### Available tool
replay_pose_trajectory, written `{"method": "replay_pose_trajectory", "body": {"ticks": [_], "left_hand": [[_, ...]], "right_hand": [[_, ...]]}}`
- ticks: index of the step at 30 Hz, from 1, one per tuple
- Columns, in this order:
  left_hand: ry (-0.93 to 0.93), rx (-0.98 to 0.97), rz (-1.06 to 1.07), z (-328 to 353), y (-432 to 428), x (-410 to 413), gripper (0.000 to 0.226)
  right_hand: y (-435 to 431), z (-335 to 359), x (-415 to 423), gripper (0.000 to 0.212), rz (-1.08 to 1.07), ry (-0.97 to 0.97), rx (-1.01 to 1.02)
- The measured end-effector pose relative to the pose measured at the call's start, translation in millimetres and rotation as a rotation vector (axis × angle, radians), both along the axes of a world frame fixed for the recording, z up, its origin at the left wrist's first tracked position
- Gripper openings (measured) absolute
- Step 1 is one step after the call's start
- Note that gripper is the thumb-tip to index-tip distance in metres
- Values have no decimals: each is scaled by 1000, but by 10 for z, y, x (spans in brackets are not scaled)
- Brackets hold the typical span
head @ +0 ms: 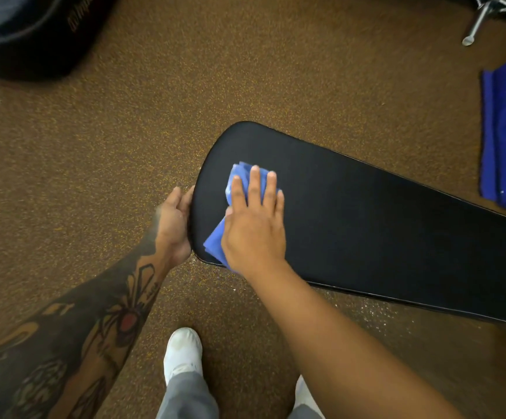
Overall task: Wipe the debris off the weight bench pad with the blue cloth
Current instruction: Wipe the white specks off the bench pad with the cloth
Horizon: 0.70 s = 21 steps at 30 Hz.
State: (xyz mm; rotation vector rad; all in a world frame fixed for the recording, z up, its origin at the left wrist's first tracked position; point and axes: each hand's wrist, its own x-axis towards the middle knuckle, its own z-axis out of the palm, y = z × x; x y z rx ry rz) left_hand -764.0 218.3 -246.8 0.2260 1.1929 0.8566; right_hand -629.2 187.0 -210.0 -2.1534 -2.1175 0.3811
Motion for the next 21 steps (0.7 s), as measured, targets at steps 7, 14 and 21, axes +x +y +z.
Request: {"method": "replay_pose_trajectory", "body": {"ticks": [7,14,21], "left_hand": [[18,19,-4,10,-6,14,59],[68,28,-16,28,-10,58,59],[168,8,-59,64,-20,124,56]], "right_hand": [[-67,103,-106,66,45,-32,-19],[-318,33,-63,65,131,-1,-56],[-212,-32,172,58,26,-8,-47]]}}
